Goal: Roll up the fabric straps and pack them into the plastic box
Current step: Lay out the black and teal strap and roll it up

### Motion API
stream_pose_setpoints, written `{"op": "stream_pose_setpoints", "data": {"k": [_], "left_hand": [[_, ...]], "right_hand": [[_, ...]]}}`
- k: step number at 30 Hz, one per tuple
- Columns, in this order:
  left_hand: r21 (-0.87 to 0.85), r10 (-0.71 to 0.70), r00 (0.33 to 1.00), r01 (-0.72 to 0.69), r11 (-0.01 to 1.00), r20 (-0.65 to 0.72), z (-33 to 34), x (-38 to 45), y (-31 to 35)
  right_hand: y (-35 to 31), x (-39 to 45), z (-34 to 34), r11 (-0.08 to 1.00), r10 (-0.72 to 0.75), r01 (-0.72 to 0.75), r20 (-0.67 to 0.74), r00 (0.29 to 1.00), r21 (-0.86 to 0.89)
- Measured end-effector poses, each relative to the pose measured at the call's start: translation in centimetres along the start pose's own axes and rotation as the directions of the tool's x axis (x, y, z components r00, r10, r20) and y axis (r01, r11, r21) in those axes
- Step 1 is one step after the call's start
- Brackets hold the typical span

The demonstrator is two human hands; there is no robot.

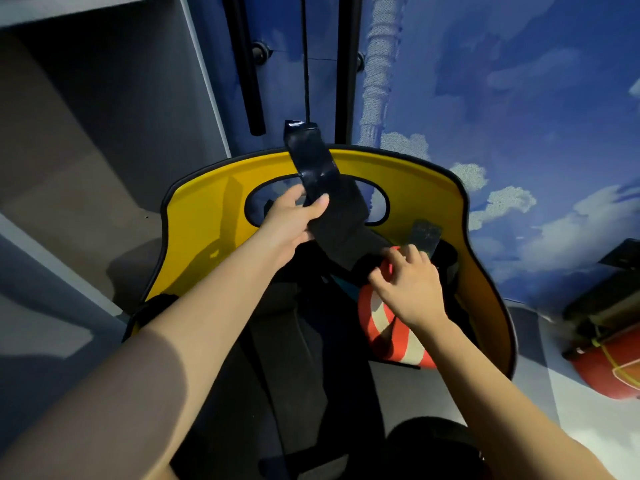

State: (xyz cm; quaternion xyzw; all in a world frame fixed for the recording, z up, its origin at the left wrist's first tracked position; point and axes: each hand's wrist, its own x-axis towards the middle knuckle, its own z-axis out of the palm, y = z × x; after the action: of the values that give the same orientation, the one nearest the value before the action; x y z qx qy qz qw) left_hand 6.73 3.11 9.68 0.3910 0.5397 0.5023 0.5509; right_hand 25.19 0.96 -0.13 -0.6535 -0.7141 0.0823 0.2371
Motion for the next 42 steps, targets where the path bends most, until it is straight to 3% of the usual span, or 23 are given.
{"op": "stream_pose_setpoints", "data": {"k": [1,3,5,7,11,15,18,20,22,26,29,32,37,42], "left_hand": [[0.016,-0.001,1.0,0.001,1.0,0.022,0.2,-0.1,0.2],[0.018,-0.021,0.999,0.021,1.0,0.032,0.7,-0.4,0.4],[-0.055,-0.059,0.998,0.06,0.997,0.03,1.5,-0.8,0.0],[-0.123,-0.099,0.993,0.107,0.987,0.066,2.5,-1.2,-0.6],[-0.086,-0.148,0.97,0.167,0.982,0.191,2.5,-1.3,-1.4],[0.23,-0.174,0.973,0.136,0.964,0.152,0.2,-0.4,-4.0],[0.574,-0.166,0.984,0.097,0.813,0.068,-0.8,0.4,-6.6],[0.715,-0.119,0.992,0.049,0.697,0.048,-0.6,0.6,-7.8],[0.823,-0.05,0.995,-0.044,0.566,0.088,0.0,0.9,-9.0],[0.981,0.083,0.992,-0.105,0.165,0.092,1.2,1.9,-9.1],[0.986,0.107,0.984,-0.132,-0.097,0.142,1.5,2.9,-8.6],[0.948,0.103,0.972,-0.178,-0.262,0.211,1.4,4.0,-8.7],[0.943,0.058,0.97,-0.215,-0.253,0.237,1.2,5.0,-9.3],[0.968,0.016,0.978,-0.205,-0.142,0.209,1.2,5.1,-9.9]], "right_hand": [[-0.4,0.1,-0.5,0.986,-0.018,0.026,-0.049,0.999,0.167],[-1.4,0.2,-1.4,0.863,-0.089,0.088,-0.021,0.996,0.497],[-3.2,0.2,-2.0,0.718,-0.154,0.083,0.042,0.987,0.691],[-4.3,-0.1,-1.3,0.651,-0.122,0.036,0.057,0.991,0.758],[-4.4,-0.3,0.2,0.58,0.117,-0.128,0.074,0.99,0.805],[-3.9,0.3,-0.1,0.389,0.266,-0.279,0.183,0.947,0.878],[-3.5,0.7,-0.1,0.235,0.347,-0.355,0.262,0.9,0.905],[-3.2,0.9,-0.2,0.178,0.359,-0.373,0.292,0.886,0.911],[-3.0,0.8,-0.3,0.148,0.343,-0.377,0.31,0.887,0.914],[-2.6,0.8,0.1,0.115,0.337,-0.373,0.317,0.887,0.921],[-2.5,1.0,1.0,0.131,0.349,-0.371,0.308,0.885,0.919],[-2.8,1.3,1.4,0.201,0.351,-0.382,0.298,0.888,0.902],[-2.1,2.2,-0.2,0.15,0.464,-0.4,0.293,0.836,0.904],[-1.3,2.8,-3.8,0.211,0.438,-0.322,0.206,0.875,0.923]]}}
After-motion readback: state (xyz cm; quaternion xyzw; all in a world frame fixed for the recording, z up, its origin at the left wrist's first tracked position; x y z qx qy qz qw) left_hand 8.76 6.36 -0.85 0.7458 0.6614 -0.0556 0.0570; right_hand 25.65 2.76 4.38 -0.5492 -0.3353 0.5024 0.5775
